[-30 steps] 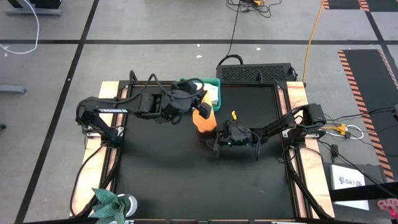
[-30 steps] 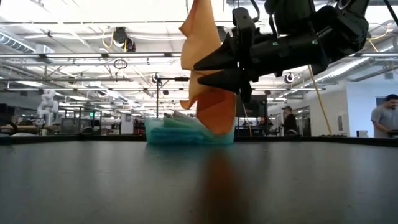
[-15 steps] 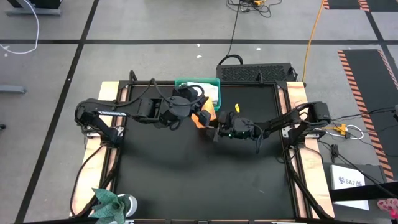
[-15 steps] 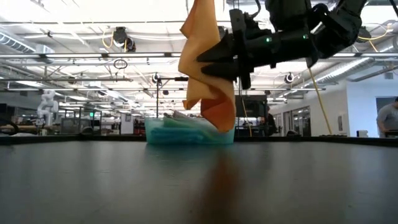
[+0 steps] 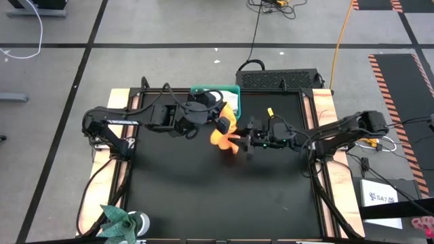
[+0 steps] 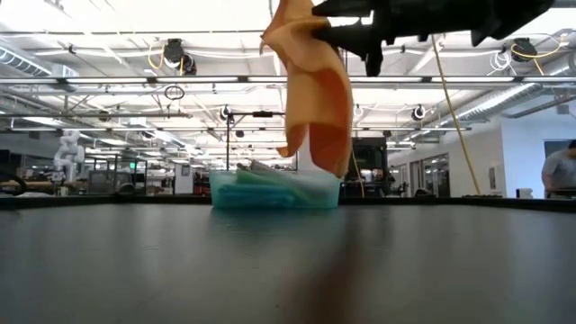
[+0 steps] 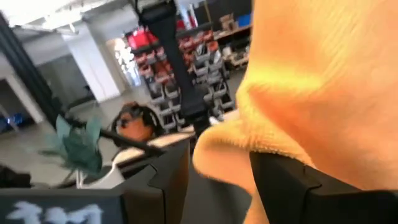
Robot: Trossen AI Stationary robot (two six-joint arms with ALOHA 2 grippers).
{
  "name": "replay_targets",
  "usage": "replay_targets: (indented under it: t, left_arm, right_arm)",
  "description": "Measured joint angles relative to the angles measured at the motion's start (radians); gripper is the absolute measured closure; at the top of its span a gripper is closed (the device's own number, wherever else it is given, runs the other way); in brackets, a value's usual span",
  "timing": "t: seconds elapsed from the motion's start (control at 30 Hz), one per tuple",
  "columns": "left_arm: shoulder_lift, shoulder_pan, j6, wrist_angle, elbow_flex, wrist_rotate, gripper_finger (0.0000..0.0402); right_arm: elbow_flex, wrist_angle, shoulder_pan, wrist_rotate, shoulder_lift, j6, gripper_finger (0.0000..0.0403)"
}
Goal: Fold microfiber towels
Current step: Fold the orange microfiber towel
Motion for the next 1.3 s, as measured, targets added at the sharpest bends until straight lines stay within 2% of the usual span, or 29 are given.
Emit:
replay_targets:
  t: [0.27, 0.47, 0.8, 1.13, 1.3]
  left_arm:
    - [0.0, 0.03, 0.016, 0.025, 0.0, 0.0, 0.0396]
    - [0.001, 0.036, 0.007, 0.028, 0.0, -0.004, 0.0396]
    - [0.001, 0.036, 0.018, 0.074, 0.0, -0.01, 0.0396]
    - [0.001, 0.028, 0.018, 0.07, 0.0, 0.016, 0.0396]
    - [0.001, 0.007, 0.017, 0.068, 0.0, 0.04, 0.0396]
  right_arm:
    - [0.0, -0.107, 0.055, 0.011, 0.025, -0.021, 0.0245]
    - [0.0, -0.098, 0.058, 0.012, 0.099, 0.003, 0.0263]
    - [0.018, 0.153, 0.056, 0.008, 0.316, 0.018, 0.0262]
    - [0.054, 0.145, 0.048, 0.016, 0.386, -0.012, 0.026]
    - [0.053, 0.122, 0.012, 0.099, 0.377, -0.133, 0.0261]
